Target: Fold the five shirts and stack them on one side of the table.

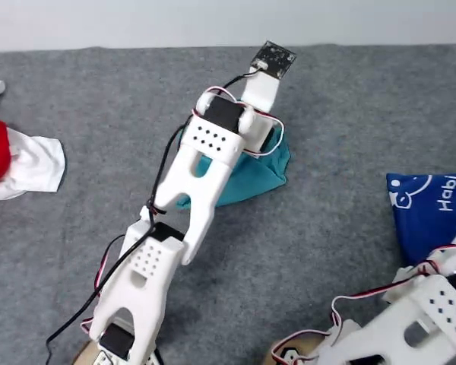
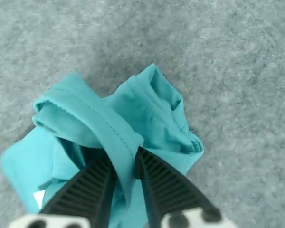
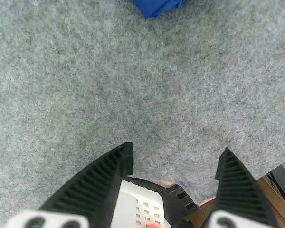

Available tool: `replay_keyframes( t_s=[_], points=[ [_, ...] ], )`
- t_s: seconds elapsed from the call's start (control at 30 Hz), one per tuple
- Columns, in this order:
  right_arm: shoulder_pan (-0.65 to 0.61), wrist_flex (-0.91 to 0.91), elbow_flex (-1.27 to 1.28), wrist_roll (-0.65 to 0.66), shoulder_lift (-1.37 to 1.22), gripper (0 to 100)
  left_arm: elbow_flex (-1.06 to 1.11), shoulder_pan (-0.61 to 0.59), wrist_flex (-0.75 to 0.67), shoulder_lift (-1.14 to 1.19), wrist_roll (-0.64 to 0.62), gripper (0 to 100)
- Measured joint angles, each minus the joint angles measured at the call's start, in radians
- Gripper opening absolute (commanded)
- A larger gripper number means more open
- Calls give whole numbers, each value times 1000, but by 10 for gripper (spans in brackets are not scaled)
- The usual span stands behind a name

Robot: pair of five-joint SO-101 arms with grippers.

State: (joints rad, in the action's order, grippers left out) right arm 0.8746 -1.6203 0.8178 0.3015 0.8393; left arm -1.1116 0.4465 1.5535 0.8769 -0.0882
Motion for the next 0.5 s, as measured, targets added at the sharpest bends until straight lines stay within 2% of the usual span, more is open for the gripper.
replay_keyframes(
  t_s=[0.3,0.5],
  points=[
    [0,0,0,0,0,292,-175,12,0,153,-23,2],
    [0,0,0,0,0,292,-207,12,-2,175,-46,3]
  ],
)
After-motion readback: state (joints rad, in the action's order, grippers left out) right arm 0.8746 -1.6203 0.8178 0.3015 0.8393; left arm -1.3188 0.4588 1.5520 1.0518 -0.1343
